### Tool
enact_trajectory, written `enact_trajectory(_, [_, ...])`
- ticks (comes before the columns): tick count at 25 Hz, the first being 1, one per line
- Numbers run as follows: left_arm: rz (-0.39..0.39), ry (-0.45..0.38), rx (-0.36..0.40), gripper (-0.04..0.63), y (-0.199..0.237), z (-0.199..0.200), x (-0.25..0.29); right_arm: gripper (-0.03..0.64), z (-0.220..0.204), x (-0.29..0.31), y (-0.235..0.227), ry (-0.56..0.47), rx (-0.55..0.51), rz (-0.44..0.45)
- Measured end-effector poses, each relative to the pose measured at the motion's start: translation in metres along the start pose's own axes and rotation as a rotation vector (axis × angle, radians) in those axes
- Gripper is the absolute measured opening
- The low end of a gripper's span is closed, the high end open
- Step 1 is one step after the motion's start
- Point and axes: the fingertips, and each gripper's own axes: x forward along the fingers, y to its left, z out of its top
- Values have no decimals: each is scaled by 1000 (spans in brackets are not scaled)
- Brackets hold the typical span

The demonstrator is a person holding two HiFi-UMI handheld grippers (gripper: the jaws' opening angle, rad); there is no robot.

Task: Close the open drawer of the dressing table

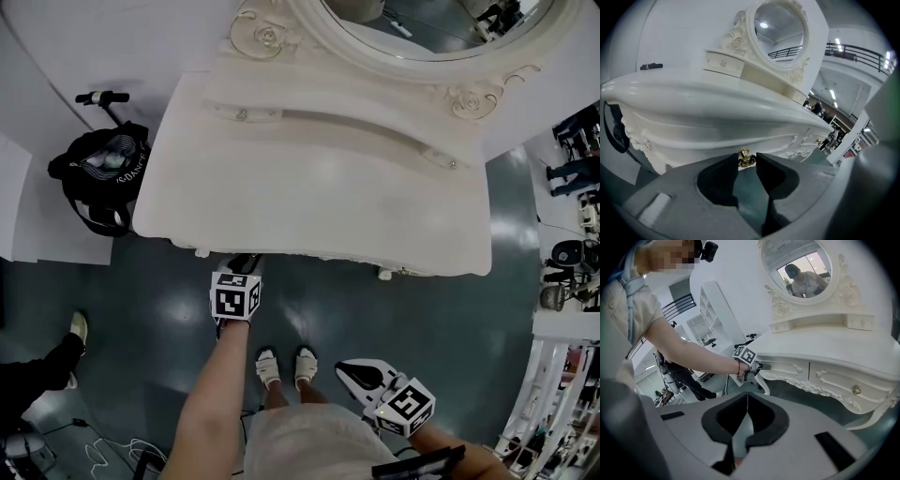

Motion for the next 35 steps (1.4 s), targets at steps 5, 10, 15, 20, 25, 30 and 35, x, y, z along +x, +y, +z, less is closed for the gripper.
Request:
enact_trajectory(5, [-3, 9, 2, 120, -1, 0, 2, 17, 0, 0, 1, -4, 0, 2])
enact_trajectory(10, [-29, 24, -5, 120, -3, -2, 5, 17, -3, -2, 2, -1, -4, -2])
enact_trajectory(15, [-50, 41, 42, 177, -10, -1, 4, 17, -2, -4, 0, -8, 1, -12])
enact_trajectory(20, [-46, 14, 51, 225, -12, 2, -8, 16, -3, -5, 1, -17, 4, -12])
enact_trajectory(25, [-92, -39, 48, 239, -22, 14, -33, 16, 0, -7, 5, -31, 5, -12])
enact_trajectory(30, [-123, -81, 64, 239, -41, 24, -57, 17, 8, -9, 10, -59, 1, -6])
enact_trajectory(35, [-140, -111, 77, 239, -57, 33, -78, 16, 18, -12, 17, -93, -19, 0])
